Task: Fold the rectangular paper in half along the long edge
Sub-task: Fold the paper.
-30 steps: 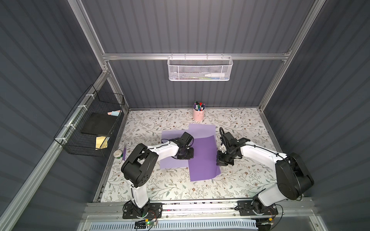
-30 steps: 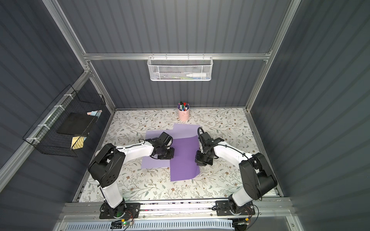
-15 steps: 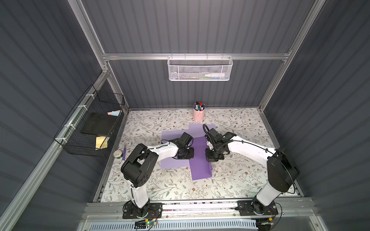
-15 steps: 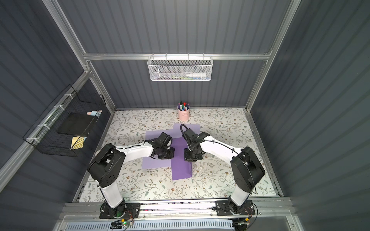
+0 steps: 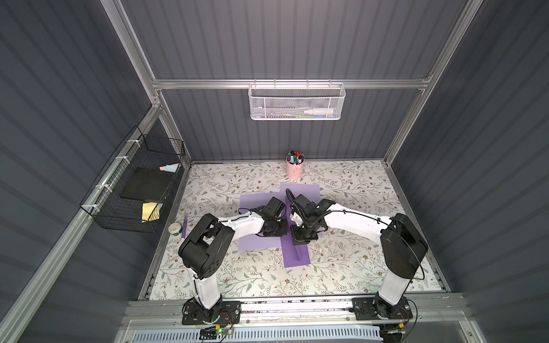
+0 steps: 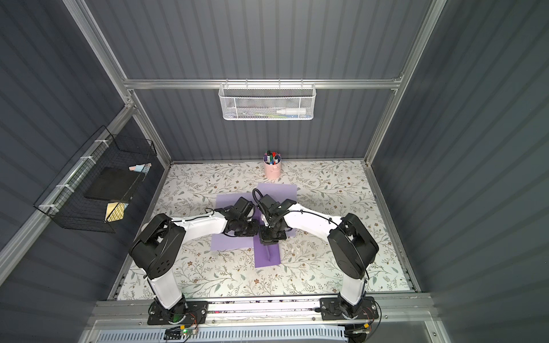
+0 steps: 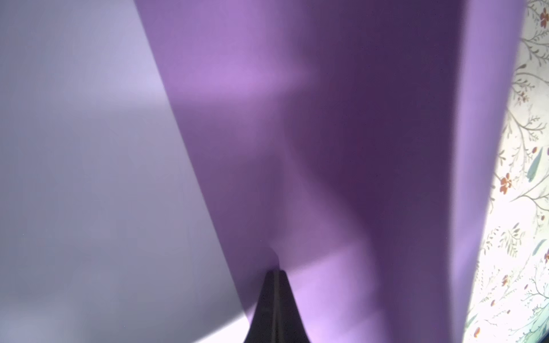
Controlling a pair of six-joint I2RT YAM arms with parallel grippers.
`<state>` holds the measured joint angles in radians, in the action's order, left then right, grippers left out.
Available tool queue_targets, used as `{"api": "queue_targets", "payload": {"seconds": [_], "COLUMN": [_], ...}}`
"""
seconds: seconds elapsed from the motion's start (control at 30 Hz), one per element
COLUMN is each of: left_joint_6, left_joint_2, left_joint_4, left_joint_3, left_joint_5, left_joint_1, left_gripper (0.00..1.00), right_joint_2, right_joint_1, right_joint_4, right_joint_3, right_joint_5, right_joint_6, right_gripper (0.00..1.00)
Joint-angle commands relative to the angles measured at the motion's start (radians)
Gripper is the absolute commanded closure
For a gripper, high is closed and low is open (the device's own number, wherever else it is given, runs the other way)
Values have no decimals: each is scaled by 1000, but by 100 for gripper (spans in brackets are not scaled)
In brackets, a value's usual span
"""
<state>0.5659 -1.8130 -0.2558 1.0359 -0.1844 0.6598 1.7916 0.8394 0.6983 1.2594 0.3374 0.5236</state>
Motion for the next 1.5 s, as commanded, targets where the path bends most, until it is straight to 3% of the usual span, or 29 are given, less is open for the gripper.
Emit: {"api": "queue_targets", "payload": {"seconds": [0.0,1.0,1.47], "left_joint_6": [5,12,20], "left_joint_2": [-6,5,35], "left_joint_4": [-94,-111,-124], "left_joint_3": [-41,-43,19], "left_joint_5": [39,63,74], "left_joint_1": [4,4,3], "left_gripper": [100,100,100], "right_joint_2": [29,70,160], "right_joint_1": [1,-56,-57], "right_joint_4": [-38,-290,-297], "right_joint_3": [-25,-110,-134], "right_joint_5": [52,174,223], "right_joint_6": [1,98,102], "right_gripper": [100,100,100]}}
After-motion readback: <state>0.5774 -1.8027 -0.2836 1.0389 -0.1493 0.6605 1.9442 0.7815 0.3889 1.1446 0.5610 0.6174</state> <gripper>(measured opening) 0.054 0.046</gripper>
